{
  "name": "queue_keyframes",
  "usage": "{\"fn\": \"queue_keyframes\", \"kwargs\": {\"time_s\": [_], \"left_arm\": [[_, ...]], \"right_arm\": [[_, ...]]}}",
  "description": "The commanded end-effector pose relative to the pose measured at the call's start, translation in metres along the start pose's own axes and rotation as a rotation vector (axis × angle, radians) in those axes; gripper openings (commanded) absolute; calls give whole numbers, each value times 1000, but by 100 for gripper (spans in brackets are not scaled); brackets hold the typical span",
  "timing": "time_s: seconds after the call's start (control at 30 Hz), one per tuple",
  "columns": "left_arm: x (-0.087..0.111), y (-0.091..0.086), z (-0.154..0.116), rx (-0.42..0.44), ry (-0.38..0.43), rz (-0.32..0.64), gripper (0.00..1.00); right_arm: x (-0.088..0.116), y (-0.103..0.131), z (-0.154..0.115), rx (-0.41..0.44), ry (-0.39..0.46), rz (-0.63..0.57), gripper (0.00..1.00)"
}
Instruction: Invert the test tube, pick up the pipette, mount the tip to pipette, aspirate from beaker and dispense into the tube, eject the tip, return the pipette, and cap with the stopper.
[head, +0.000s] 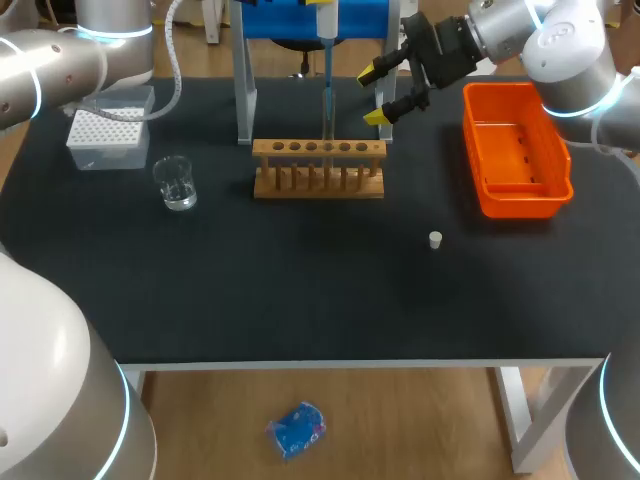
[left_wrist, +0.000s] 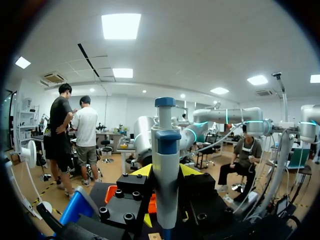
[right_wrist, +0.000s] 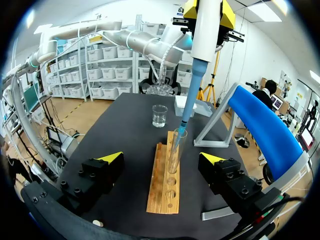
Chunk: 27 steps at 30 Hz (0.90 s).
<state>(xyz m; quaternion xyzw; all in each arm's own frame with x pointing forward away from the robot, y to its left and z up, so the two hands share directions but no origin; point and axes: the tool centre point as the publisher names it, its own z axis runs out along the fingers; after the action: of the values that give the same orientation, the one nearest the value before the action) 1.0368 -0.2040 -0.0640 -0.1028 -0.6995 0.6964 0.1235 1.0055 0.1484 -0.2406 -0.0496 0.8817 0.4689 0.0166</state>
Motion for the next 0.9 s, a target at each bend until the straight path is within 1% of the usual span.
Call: {"fn": "queue_keyframes", "kwargs": {"time_s": [0.03, 0.63, 0.9], "left_arm": [[-3, 1, -1, 1, 6, 7, 0], [-1, 10, 0, 14, 5, 2, 0], [-1, 11, 0, 15, 2, 5, 0]], "right_arm": [[0, 0, -1, 2, 0, 0, 100], [0, 0, -1, 2, 0, 0, 100], [0, 0, -1, 2, 0, 0, 100]]}}
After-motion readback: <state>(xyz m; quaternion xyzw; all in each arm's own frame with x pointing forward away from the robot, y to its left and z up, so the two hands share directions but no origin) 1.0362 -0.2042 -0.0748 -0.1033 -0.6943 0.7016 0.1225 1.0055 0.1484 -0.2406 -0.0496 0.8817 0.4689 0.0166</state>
